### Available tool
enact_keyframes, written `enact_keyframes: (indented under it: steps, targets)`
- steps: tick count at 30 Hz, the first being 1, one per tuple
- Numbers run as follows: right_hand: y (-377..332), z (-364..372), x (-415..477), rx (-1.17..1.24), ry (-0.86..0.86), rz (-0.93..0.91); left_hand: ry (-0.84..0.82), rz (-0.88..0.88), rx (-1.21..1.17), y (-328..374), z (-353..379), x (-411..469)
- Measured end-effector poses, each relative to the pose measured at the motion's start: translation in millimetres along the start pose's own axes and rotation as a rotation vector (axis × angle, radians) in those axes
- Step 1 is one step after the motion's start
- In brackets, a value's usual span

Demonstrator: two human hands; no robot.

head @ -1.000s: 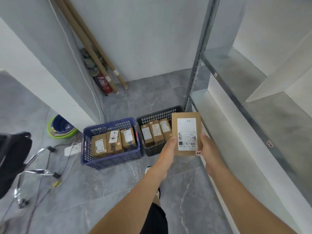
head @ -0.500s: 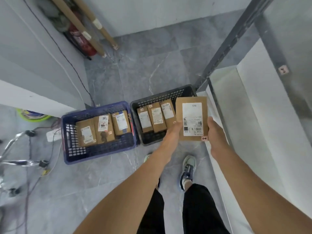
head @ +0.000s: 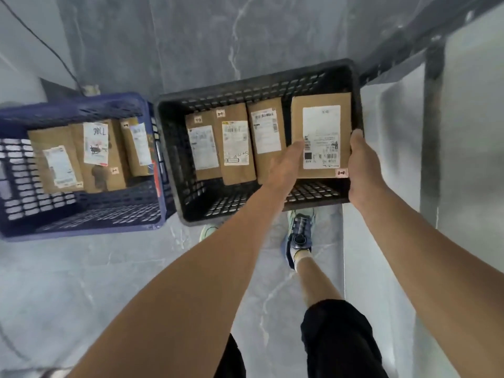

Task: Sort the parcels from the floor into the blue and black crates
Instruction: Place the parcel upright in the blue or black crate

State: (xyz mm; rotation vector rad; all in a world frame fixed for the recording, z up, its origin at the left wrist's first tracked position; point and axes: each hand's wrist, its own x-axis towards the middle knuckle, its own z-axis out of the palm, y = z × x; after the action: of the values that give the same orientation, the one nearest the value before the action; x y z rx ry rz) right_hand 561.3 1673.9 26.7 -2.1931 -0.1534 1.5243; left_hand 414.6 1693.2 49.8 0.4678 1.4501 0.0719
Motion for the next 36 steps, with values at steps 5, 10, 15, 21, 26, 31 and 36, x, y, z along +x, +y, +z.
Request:
enact_keyframes:
  steps: [5,10,15,21,26,31,36]
  targets:
    - [-0.3,13.8,83.4,-0.095,-0.069,-0.032,0.02,-0.064,-0.023,3.7,5.8,83.8]
    - [8.4,26.8,134.3,-0.094,-0.106,-0.008,0.043,-0.121,0.026,8.1,7.4,140.3]
    - [11.6,41.7,167.0,-0.052,-0.11,0.053,0.052,-0.09,0.102,10.5,10.1,166.4]
    - [17.4,53.7,194.3,-0.005,-0.081,0.027,0.064,-0.067,0.117,8.5,12.4,199.7]
    - [33.7,59.2,202.1,-0.055,-0.091,-0.069,0.024,-0.005,0.187,4.2,8.1,204.1]
    - [56.1,52.1,221.3,-0.095,-0.145,-0.105,0.052,-0.011,0.13,0.8,5.6,203.0]
    - [29.2,53.9,195.1,-0.096,-0.164,-0.03,0.026,-0.062,0.077,7.9,-6.5,186.0]
